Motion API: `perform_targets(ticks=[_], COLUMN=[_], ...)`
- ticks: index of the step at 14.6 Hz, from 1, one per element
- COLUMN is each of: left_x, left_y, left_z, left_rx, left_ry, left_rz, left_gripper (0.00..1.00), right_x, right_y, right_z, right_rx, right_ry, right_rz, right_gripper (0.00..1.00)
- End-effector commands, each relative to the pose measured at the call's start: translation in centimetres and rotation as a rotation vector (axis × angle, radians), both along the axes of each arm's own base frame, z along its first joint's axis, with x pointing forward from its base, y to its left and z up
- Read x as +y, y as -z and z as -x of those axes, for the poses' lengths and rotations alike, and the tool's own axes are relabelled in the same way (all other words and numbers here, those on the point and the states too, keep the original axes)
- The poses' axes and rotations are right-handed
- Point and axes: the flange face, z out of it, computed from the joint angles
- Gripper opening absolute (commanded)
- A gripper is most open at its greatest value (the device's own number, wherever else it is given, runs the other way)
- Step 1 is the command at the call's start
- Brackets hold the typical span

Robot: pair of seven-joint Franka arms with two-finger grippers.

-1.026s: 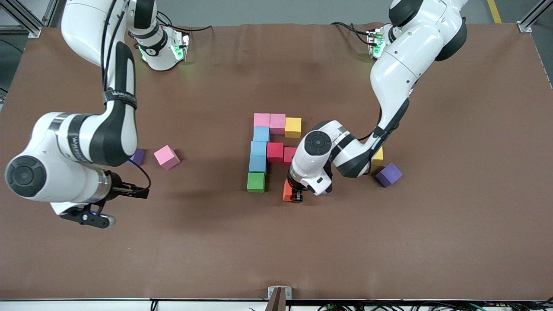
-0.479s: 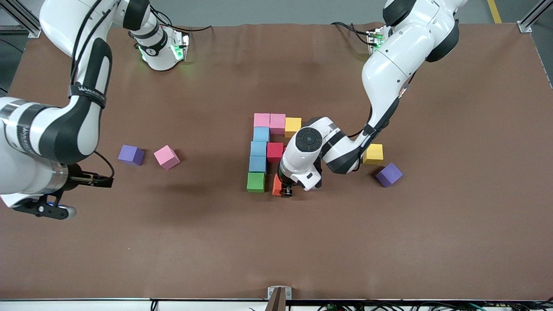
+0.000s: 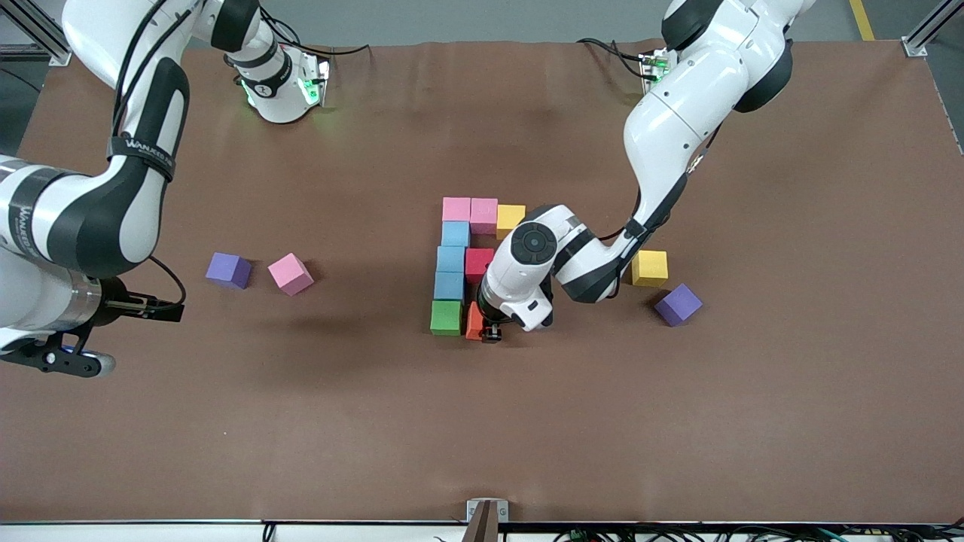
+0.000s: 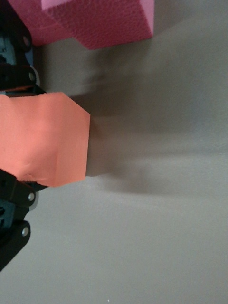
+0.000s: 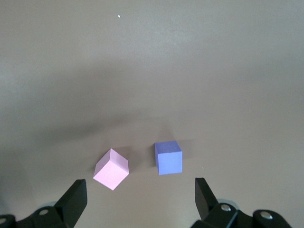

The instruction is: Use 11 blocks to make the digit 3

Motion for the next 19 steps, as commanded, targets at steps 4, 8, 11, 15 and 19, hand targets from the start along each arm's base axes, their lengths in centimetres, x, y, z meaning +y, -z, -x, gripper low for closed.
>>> perform_targets(ticks=[4,8,11,15,19], left_x=[-0.6,-0.7,-0.5,-0.5,-0.4], left_y=[0.2,0.9,1.0,1.0,0.4], left_z=[-0.7,-0.5,-0.6,-0.6,-0.7], left_rx=[-0.017,-0.018,-0.02,-0.021,-0.023], left_ry=[-0.031,-0.027,-0.029,-0.026,-0.027], left_rz=[0.047,0.032,0.027,0.022,0.02], left_gripper=[0.49,0.49,0.59,0.72,1.0], right_x=[-0.9,0.8,1.4,-1.4,-2.0], right_y=[-3.8,-3.7,-4.2,-4.7,-5.5], right_z=[1.1,1.4,2.1,2.1,2.1], right_rx=[-0.038,-0.018,0.005,-0.007,-0.025], right_ry=[-0.012,-0.03,-0.036,-0.014,-0.075], right_rz=[-0.094,-0.096,-0.109,-0.151,-0.161], right_gripper=[1.0,1.0,1.0,1.0,1.0])
